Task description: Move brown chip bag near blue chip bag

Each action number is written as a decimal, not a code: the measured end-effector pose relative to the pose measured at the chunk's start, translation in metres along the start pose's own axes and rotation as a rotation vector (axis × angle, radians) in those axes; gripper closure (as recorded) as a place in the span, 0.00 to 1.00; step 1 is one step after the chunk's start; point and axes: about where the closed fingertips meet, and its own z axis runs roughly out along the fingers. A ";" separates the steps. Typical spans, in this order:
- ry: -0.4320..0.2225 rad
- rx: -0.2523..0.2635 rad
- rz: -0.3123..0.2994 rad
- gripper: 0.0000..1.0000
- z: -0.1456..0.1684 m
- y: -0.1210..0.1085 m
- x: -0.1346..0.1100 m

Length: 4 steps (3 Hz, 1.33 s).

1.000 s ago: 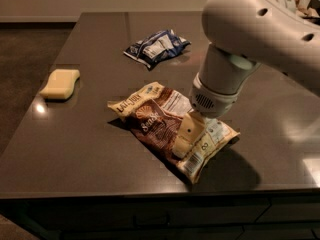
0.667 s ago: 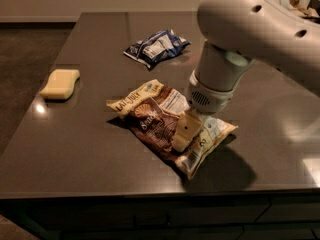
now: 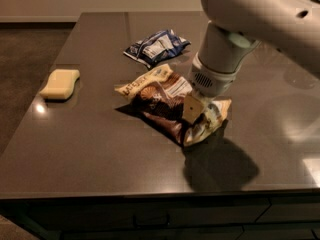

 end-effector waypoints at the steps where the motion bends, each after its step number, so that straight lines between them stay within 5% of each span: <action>1: -0.037 0.062 0.031 1.00 -0.026 -0.046 -0.011; 3: -0.110 0.134 0.080 1.00 -0.052 -0.120 -0.042; 4: -0.145 0.148 0.099 0.84 -0.047 -0.152 -0.056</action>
Offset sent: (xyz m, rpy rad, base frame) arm 0.1302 -0.0613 0.0790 0.0148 -0.1822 -0.1306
